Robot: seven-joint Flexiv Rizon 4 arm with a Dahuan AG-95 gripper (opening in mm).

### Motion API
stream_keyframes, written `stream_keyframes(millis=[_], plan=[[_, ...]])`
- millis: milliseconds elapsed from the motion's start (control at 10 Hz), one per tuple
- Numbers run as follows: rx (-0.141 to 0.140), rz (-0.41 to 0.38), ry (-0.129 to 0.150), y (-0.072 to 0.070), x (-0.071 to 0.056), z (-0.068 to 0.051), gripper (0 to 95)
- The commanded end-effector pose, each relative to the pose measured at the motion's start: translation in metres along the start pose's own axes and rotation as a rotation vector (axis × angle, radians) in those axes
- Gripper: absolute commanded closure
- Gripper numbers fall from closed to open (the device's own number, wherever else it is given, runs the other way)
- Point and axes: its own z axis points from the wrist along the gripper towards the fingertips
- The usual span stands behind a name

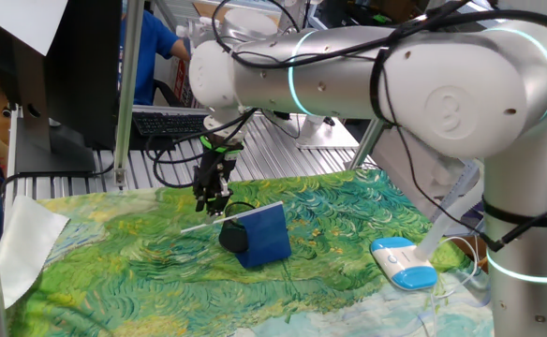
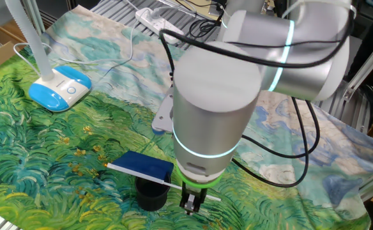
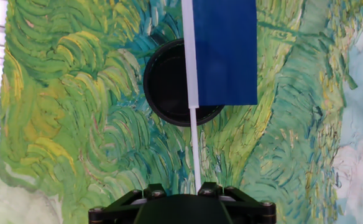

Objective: Wave the flag

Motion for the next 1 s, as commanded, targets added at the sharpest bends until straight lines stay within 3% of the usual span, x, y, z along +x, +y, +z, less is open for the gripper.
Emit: stream_keyframes(millis=[100, 300, 400, 600, 700, 800, 900, 1000], plan=[[-0.007, -0.007, -0.019, -0.002, 0.0, 0.006, 57.0], [-0.01, -0.009, -0.035, -0.003, 0.001, 0.012, 57.0], [-0.006, -0.007, -0.061, -0.003, 0.001, 0.018, 57.0], [-0.007, -0.02, -0.073, -0.004, 0.002, 0.024, 57.0], [-0.009, -0.025, -0.073, -0.004, 0.002, 0.024, 76.0], [-0.011, -0.03, -0.074, -0.004, 0.002, 0.024, 76.0], [-0.011, -0.037, -0.075, -0.005, 0.002, 0.024, 95.0], [-0.011, -0.043, -0.074, -0.005, 0.002, 0.024, 95.0]])
